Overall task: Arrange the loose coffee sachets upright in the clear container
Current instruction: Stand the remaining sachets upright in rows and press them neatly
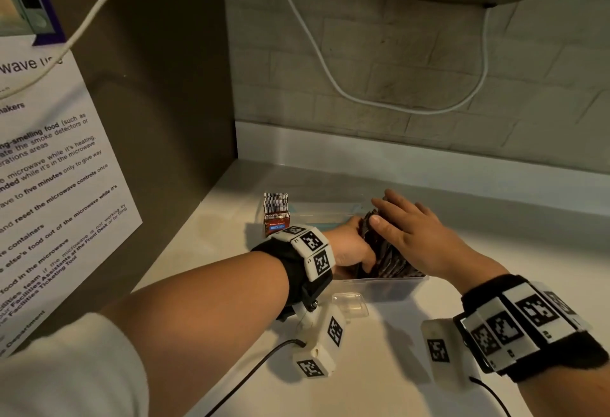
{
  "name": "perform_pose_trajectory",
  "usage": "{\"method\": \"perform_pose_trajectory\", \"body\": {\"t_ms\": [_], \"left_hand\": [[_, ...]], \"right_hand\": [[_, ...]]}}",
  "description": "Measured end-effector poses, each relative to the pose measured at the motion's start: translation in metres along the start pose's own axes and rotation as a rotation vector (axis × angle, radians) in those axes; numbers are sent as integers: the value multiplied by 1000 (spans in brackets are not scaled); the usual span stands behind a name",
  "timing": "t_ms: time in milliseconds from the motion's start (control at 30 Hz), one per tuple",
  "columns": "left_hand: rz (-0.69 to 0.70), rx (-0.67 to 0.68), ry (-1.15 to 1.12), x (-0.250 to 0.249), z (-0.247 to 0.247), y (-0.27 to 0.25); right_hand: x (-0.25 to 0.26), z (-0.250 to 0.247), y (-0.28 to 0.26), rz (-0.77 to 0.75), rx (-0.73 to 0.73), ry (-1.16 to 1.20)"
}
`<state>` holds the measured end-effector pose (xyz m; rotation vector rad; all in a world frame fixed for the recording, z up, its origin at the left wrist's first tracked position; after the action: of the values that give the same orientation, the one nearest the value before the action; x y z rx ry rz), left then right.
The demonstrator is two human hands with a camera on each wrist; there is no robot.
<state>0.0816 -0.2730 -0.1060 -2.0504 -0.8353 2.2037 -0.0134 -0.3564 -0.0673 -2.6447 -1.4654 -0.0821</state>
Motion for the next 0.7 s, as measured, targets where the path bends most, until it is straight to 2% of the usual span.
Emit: {"method": "perform_pose_trajectory", "body": {"t_ms": [233, 700], "left_hand": [[163, -91, 77, -4, -1, 2], [102, -125, -12, 4, -11, 12]], "right_hand": [[10, -11, -12, -21, 100, -22], [9, -10, -5, -1, 48, -19]]}}
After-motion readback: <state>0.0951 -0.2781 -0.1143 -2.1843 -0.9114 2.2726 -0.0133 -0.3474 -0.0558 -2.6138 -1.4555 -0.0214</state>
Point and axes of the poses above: each hand's wrist, its own y-axis towards the middle knuckle, its own z-axis out of the palm, x = y × z, the point moved 4 cm from there along y, towards the middle knuckle, and after that the axes turned 14 degrees about -y, right-handed, at the moved point
